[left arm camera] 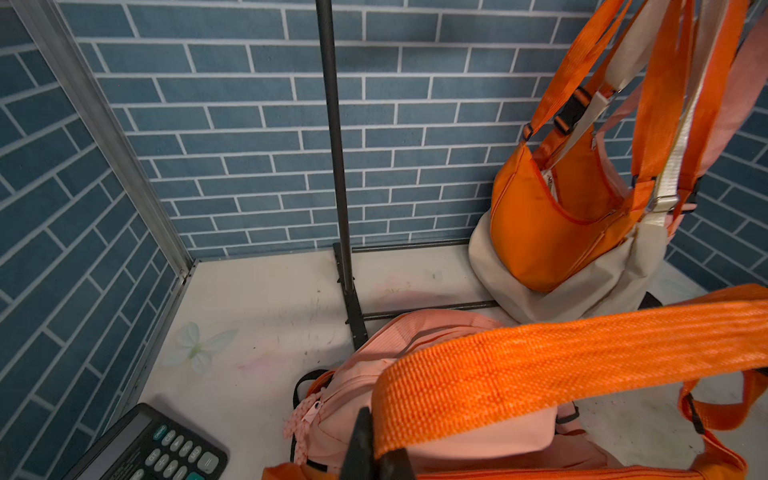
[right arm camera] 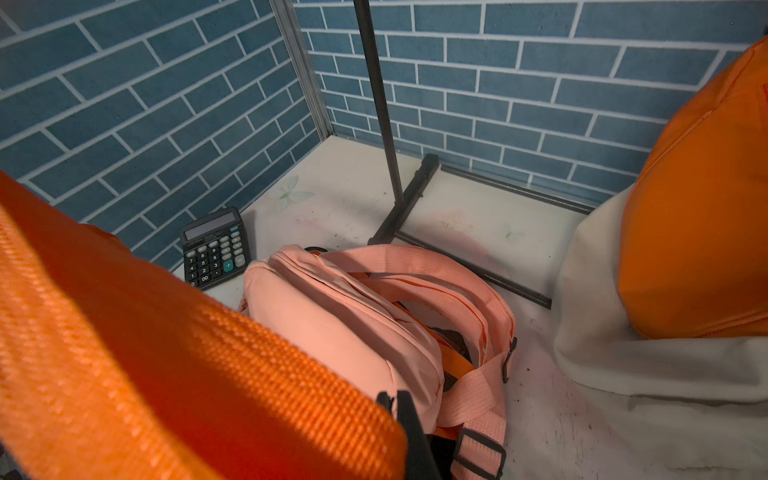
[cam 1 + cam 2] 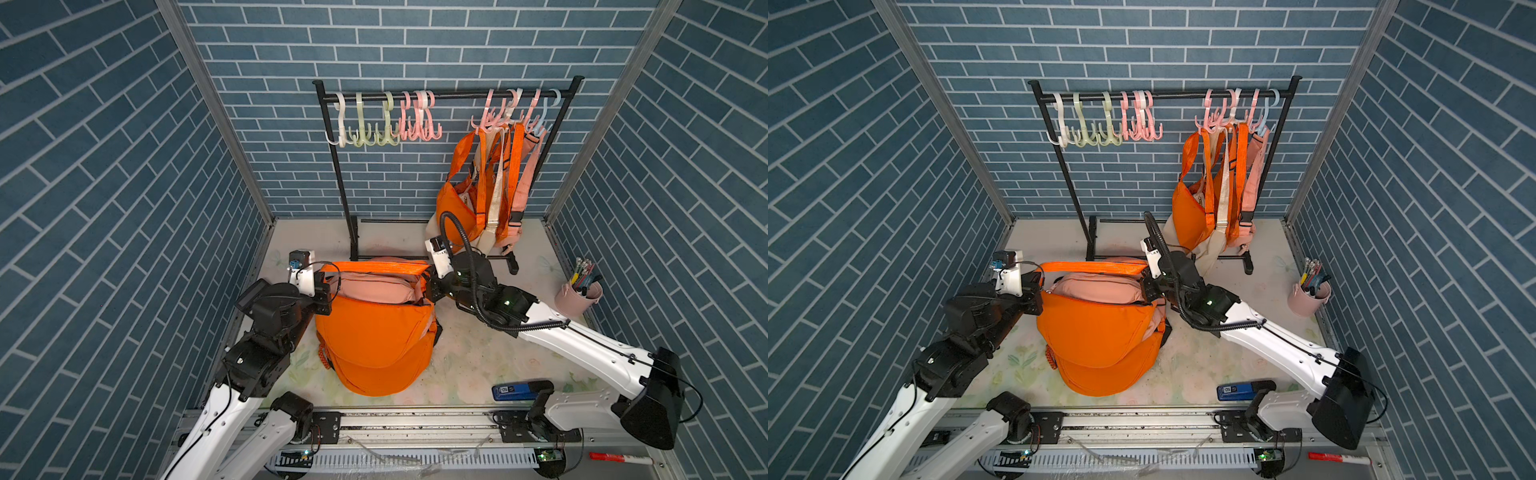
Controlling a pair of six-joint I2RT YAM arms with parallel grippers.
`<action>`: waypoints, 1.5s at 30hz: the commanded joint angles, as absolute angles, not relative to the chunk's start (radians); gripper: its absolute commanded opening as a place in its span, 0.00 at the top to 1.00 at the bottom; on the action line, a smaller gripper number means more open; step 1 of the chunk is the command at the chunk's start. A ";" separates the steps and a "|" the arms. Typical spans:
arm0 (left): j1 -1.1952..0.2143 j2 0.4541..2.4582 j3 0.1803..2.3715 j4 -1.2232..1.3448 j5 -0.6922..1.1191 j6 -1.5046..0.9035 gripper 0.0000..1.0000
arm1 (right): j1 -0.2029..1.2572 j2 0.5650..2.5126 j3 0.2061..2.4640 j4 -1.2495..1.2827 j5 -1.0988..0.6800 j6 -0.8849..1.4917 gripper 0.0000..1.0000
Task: Take the bag off the hook
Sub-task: Place the bag inside the bag.
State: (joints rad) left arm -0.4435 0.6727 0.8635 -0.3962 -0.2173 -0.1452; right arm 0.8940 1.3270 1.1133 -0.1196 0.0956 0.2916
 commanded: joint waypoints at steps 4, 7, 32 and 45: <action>-0.437 0.697 0.755 -0.279 -0.304 -0.212 1.00 | 0.858 1.400 1.070 -0.007 -0.029 0.356 1.00; -0.435 0.725 0.730 -0.252 -0.344 -0.255 1.00 | 0.838 1.443 1.064 0.025 -0.050 0.356 1.00; -0.435 1.092 0.678 0.050 -0.422 -0.353 0.83 | 0.729 1.726 1.161 0.109 -0.194 0.334 0.91; -0.435 1.155 0.783 -0.004 -0.411 -0.342 0.44 | 0.716 1.732 1.161 0.123 -0.213 0.326 0.47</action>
